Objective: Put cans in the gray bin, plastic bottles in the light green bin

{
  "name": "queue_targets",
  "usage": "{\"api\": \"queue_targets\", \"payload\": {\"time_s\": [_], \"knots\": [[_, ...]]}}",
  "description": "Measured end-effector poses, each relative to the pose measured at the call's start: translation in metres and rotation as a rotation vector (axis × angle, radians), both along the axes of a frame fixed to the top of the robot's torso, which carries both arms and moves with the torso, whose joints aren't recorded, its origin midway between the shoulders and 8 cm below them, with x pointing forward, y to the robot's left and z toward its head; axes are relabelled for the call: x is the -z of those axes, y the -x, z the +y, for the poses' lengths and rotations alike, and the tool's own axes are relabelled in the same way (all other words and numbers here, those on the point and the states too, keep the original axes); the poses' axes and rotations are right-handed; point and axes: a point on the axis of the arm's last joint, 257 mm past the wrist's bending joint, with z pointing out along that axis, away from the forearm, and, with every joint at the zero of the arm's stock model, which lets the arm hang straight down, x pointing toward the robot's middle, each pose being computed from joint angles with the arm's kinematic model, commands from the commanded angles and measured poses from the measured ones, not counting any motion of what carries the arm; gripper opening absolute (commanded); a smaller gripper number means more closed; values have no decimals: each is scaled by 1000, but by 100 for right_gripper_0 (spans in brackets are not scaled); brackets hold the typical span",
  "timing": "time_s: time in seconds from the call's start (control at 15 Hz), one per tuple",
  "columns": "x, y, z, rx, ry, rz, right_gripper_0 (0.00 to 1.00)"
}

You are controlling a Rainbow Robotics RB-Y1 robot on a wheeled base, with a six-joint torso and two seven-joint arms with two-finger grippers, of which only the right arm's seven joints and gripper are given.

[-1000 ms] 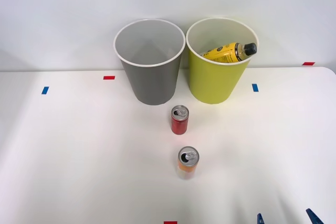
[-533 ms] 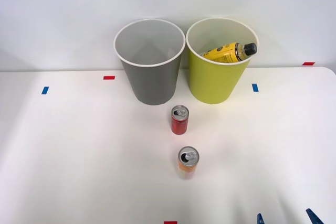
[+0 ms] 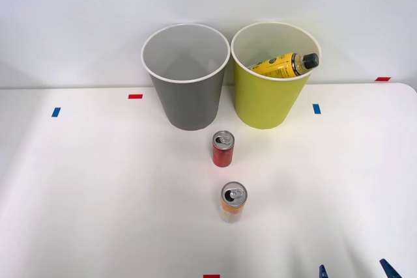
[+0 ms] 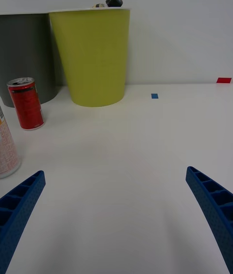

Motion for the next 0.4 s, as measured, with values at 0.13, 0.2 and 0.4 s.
{"api": "queue_targets", "payload": {"time_s": [0.13,0.2,0.4], "knots": [[0,0,0,0,0,0,100],[0,0,0,0,0,0,100],[0,0,0,0,0,0,100]]}}
